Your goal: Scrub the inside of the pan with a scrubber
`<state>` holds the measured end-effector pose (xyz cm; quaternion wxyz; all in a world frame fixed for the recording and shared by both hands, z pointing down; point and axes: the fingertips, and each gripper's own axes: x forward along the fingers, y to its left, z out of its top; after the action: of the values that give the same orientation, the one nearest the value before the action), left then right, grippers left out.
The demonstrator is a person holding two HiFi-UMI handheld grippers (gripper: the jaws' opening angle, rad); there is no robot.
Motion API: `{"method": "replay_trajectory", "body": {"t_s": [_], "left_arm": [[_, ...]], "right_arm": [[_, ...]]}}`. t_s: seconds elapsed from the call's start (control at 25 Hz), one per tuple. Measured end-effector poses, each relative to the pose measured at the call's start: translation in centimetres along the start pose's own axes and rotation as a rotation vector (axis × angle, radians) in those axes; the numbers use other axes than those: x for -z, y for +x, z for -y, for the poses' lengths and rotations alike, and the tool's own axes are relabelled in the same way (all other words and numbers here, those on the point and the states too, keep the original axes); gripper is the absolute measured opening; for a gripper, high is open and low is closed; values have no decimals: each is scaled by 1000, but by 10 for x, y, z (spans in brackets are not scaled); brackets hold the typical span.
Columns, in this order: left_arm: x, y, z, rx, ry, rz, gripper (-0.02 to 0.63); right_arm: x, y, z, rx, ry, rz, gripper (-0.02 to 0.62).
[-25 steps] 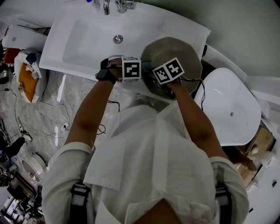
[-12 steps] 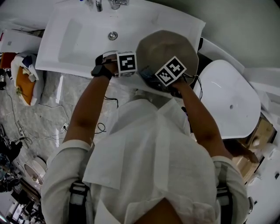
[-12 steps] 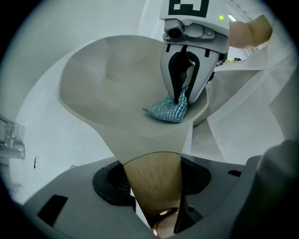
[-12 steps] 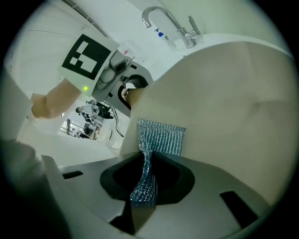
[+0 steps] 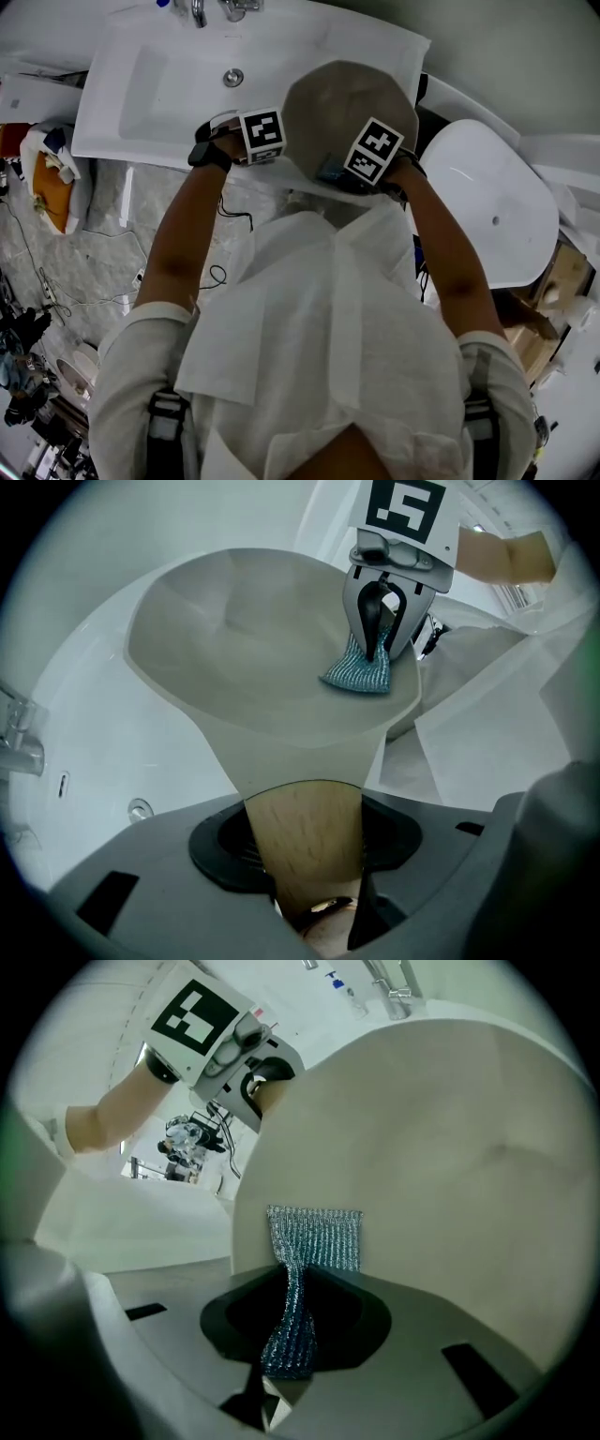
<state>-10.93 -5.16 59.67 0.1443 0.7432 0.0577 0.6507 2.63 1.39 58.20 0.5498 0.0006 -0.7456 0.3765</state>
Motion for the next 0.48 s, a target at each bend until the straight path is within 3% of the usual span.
{"method": "replay_trajectory", "body": {"t_s": [0.2,0.36,0.48], "left_arm": [[1,-1,1,6,-8,-9,233],[0,-1,2,10,-15,-9,232],[-2,-4,3,15,-19,-3,232]], "right_arm": [[15,-7,8,13,-30,-106,54],[32,-16,25,74,-68,-214,54],[39,-22,33,87,-66,-244,54]]}}
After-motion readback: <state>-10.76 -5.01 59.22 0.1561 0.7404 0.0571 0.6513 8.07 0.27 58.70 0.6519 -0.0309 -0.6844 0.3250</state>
